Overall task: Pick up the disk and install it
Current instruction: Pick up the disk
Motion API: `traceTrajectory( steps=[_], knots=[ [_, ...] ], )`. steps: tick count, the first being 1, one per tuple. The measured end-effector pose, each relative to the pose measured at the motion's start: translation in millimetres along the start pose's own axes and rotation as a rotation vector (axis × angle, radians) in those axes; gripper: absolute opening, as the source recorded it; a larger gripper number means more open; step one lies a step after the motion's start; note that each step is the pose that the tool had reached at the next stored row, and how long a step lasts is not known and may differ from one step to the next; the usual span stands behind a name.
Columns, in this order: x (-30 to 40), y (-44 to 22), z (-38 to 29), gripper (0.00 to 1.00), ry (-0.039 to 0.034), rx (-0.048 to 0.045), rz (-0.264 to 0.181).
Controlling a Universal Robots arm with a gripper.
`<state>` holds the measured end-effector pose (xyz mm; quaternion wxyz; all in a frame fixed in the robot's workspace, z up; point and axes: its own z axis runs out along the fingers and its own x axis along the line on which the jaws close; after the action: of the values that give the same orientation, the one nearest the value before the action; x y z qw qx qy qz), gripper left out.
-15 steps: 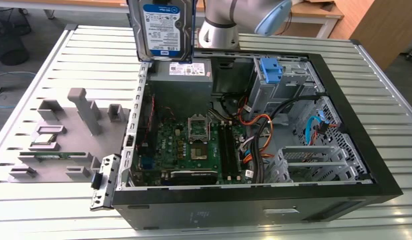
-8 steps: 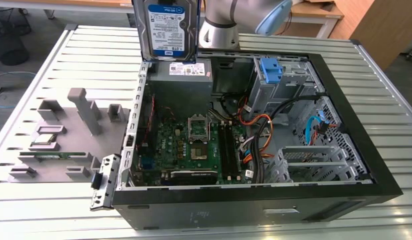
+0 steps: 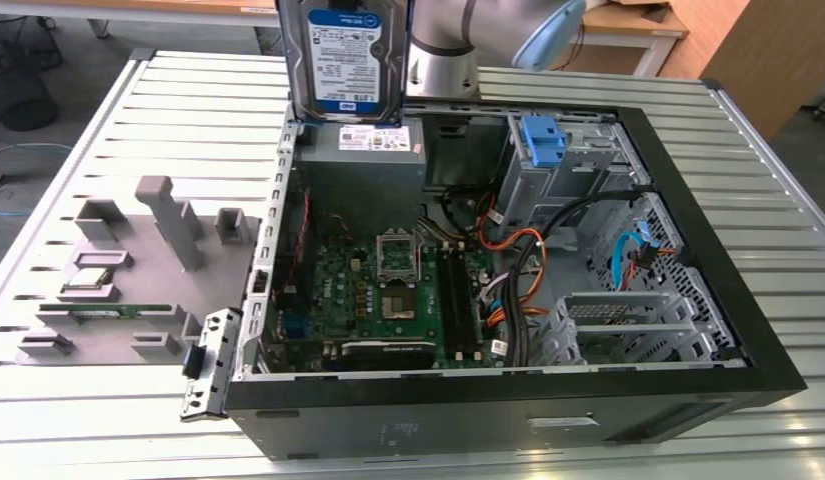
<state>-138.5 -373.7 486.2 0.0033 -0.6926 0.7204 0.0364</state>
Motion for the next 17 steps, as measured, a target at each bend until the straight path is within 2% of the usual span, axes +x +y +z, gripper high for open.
traceTrajectory(
  steps=[17],
  knots=[
    [-0.8,-19.7,-0.9,0.35,0.0000,0.0000,0.000]
  ],
)
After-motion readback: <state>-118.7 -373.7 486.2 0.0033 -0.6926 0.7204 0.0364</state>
